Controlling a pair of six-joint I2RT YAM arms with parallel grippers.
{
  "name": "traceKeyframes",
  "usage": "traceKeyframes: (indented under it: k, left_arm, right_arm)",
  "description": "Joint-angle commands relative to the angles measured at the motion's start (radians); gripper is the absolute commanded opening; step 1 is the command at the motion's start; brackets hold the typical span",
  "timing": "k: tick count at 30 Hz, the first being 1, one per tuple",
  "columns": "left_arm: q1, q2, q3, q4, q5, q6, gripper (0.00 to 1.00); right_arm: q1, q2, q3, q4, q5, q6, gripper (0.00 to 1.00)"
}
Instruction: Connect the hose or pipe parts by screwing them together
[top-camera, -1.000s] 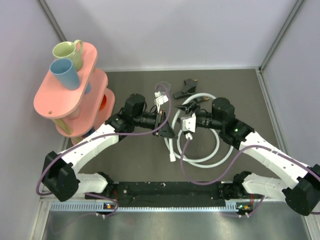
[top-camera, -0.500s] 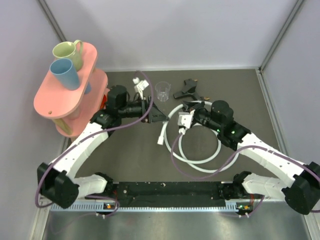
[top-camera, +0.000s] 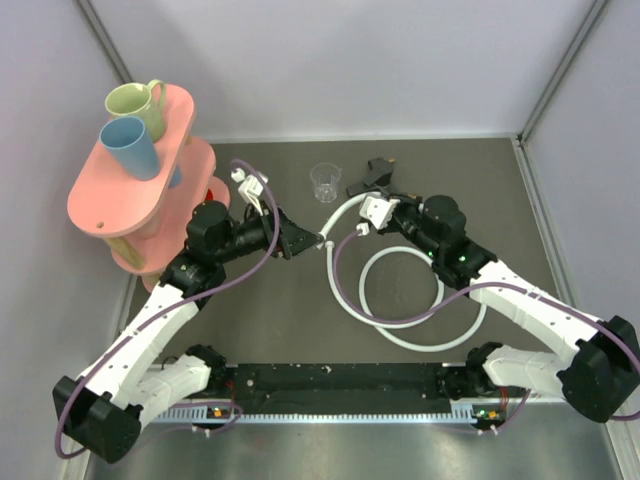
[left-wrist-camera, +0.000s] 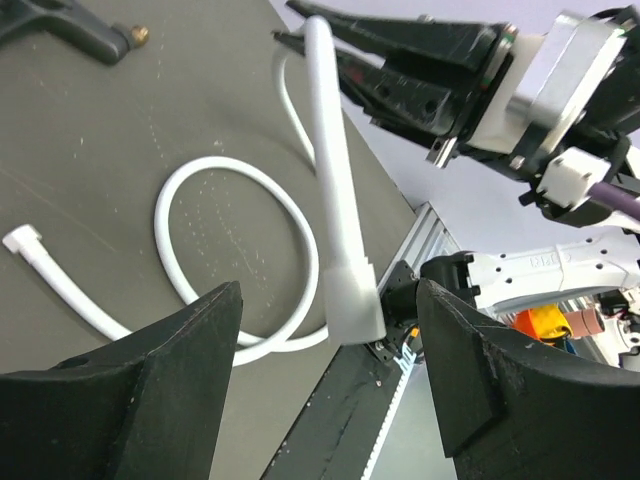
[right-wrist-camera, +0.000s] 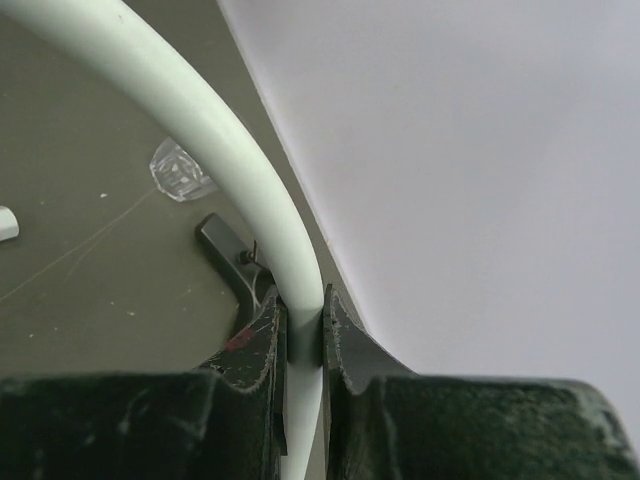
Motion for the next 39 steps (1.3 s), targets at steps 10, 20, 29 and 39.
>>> traceKeyframes:
  k: [10, 20, 29, 39]
  left_arm:
    - [-0.003, 0.006, -0.064, 0.187, -0.017, -0.077, 0.69]
    - [-0.009, 0.015, -0.071, 0.201, -0.003, -0.091, 0.58]
    - [-0.012, 0.04, -0.044, 0.173, 0.028, -0.111, 0.35]
    - [-0.012, 0.066, -0.025, 0.166, 0.028, -0.108, 0.42]
  right_arm:
    - [-0.017, 0.002, 0.054, 0.047, 0.072, 0.134, 0.0]
    - [-0.019, 0.011, 0.06, 0.032, 0.073, 0.154, 0.0]
    - [-0.023, 0.034, 0.082, -0.004, 0.095, 0.158, 0.0]
    - [-0.023, 0.031, 0.077, -0.001, 0.086, 0.168, 0.0]
